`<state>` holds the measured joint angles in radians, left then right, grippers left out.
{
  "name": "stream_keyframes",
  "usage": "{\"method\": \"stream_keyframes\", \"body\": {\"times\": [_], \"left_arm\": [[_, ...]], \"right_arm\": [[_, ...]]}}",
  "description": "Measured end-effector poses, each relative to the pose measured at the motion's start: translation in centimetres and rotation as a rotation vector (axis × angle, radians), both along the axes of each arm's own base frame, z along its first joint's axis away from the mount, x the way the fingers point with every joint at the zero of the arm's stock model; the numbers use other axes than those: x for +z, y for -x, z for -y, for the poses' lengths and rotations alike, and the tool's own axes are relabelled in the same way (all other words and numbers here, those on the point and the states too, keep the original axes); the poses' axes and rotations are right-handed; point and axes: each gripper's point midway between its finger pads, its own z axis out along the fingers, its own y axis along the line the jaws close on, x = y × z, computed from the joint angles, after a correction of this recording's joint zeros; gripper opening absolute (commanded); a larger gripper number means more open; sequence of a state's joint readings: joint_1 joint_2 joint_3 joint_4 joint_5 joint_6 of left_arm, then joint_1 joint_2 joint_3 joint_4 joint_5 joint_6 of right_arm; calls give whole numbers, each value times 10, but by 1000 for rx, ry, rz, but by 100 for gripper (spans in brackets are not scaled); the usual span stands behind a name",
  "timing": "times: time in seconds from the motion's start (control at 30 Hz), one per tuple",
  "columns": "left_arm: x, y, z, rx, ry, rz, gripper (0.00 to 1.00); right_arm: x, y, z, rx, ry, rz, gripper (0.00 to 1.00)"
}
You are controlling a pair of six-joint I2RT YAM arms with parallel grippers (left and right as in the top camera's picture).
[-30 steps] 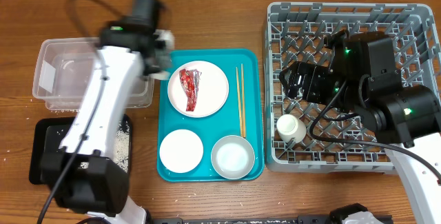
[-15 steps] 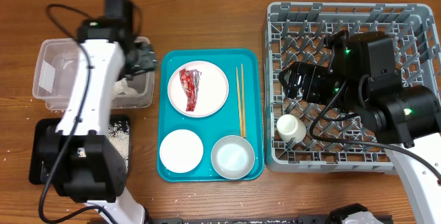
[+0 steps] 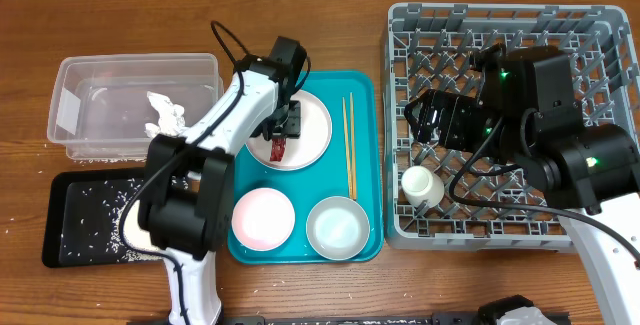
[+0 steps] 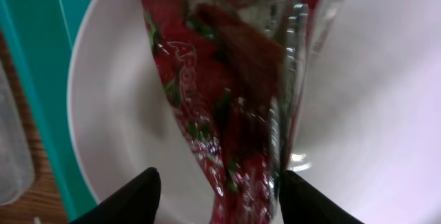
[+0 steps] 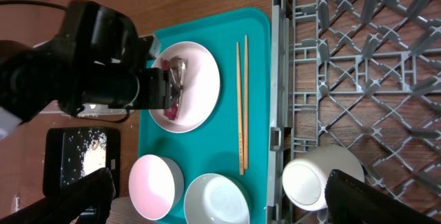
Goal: Sort waste into correct bins and load items into the dishwasher
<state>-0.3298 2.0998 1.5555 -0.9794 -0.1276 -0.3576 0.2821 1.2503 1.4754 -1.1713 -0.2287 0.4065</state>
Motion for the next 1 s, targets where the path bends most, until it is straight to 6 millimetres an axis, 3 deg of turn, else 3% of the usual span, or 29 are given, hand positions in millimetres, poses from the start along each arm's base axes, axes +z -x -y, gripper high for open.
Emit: {"method": "stream_keyframes", "body": {"times": [0.07,0.2,0.3,0.37,0.47,0.57,0.6,0.67,0.77,0.87,1.0], "left_arm": [[-10,2,-1,14,6,-29,4],[-11,13,0,21,25,-79,4],[5,21,-1,25,18,-127,4],[30,13,-3,34,30,-94,4],[85,-5,-16,70,62,38,4],[138,-17,-51,150,74,186,6],[159,-19,-76,207,67,243,14],[169,-20,-114,290,42,274,64],[156,-20,-155,390,28,241,99],[130,-17,-180,441,29,167,100],[119,-7,-172,401,37,96,100]], "right_arm": [[0,0,0,0,0,0,100],[0,0,0,1,0,0,100],[0,0,0,1,0,0,100],[0,0,0,0,0,0,100],[0,0,0,0,0,0,100],[0,0,0,0,0,-1,100],[0,0,0,0,0,0,100],[0,0,0,0,0,0,100],[0,0,0,0,0,0,100],[0,0,0,1,0,0,100],[0,0,0,1,0,0,100]]}}
